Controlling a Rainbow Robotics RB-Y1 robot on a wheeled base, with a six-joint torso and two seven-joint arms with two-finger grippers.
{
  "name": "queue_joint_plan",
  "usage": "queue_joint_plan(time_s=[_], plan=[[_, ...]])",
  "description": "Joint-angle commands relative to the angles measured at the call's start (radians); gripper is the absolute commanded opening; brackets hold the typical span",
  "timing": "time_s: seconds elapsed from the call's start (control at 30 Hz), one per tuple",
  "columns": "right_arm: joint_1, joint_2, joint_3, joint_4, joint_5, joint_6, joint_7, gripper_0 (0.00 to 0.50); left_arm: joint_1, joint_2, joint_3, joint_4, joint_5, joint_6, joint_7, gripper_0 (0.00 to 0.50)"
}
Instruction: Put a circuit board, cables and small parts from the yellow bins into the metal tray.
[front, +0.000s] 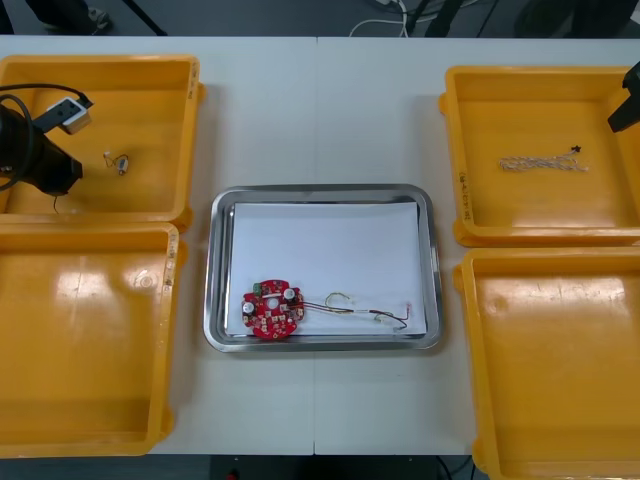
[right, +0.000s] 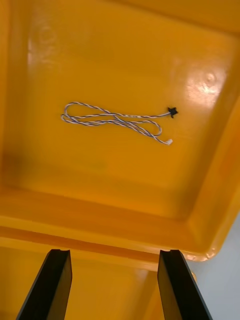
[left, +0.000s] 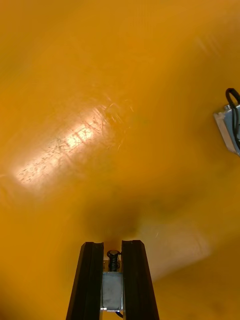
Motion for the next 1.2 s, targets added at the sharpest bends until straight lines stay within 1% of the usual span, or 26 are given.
queue_joint_plan(time_s=[0.03, 0.13, 0.2, 0.3, 0.33, 0.37, 0.43, 0.5, 0.53, 0.67, 0.77, 0.9, 1.0, 1.07, 1.2], plan=[[-0.069, -0.029, -0.053, 0.047, 0.065, 0.004, -0.008, 0.500, -0.015, -0.001, 0.061, -0.118, -0.063, 0.101, 0.076, 0.000], [-0.078, -0.022, -0.065, 0.079, 0.100, 0.004, -0.017, 0.500, -0.015, -0.001, 0.067, -0.183, -0.100, 0.170, 0.127, 0.000], [-0.090, -0.008, -0.088, 0.115, 0.140, 0.004, -0.028, 0.500, -0.015, -0.001, 0.067, -0.233, -0.126, 0.227, 0.176, 0.000], [-0.112, 0.012, -0.118, 0.162, 0.194, 0.004, -0.042, 0.500, -0.008, -0.001, 0.067, -0.290, -0.130, 0.281, 0.240, 0.000], [-0.117, 0.015, -0.124, 0.171, 0.202, 0.004, -0.045, 0.500, -0.003, -0.003, 0.067, -0.305, -0.132, 0.290, 0.251, 0.000], [-0.129, 0.023, -0.127, 0.191, 0.220, 0.004, -0.056, 0.500, 0.012, -0.003, 0.067, -0.345, -0.133, 0.307, 0.282, 0.000], [-0.138, 0.029, -0.127, 0.211, 0.231, 0.004, -0.083, 0.500, 0.032, -0.003, 0.067, -0.390, -0.136, 0.322, 0.309, 0.000], [-0.144, 0.046, -0.127, 0.231, 0.232, 0.004, -0.140, 0.500, 0.055, -0.003, 0.067, -0.459, -0.139, 0.359, 0.351, 0.000], [-0.144, 0.050, -0.127, 0.231, 0.232, 0.004, -0.154, 0.500, 0.058, -0.003, 0.067, -0.471, -0.139, 0.370, 0.362, 0.000], [-0.146, 0.084, -0.125, 0.231, 0.239, 0.004, -0.244, 0.500, 0.077, -0.006, 0.066, -0.581, -0.142, 0.476, 0.437, 0.000], [-0.146, 0.104, -0.127, 0.231, 0.243, 0.004, -0.284, 0.500, 0.101, -0.019, 0.066, -0.667, -0.144, 0.516, 0.487, 0.000], [-0.147, 0.129, -0.127, 0.231, 0.255, 0.003, -0.313, 0.500, 0.130, -0.038, 0.046, -0.776, -0.141, 0.563, 0.576, 0.000], [-0.150, 0.135, -0.127, 0.242, 0.271, -0.010, -0.324, 0.500, 0.144, -0.055, 0.021, -0.841, -0.144, 0.578, 0.652, 0.000], [-0.170, 0.144, -0.127, 0.280, 0.285, -0.027, -0.332, 0.500, 0.153, -0.075, 0.001, -0.885, -0.147, 0.592, 0.717, 0.000], [-0.224, 0.159, -0.127, 0.385, 0.306, -0.075, -0.339, 0.500, 0.153, -0.105, -0.034, -0.936, -0.158, 0.612, 0.810, 0.001]])
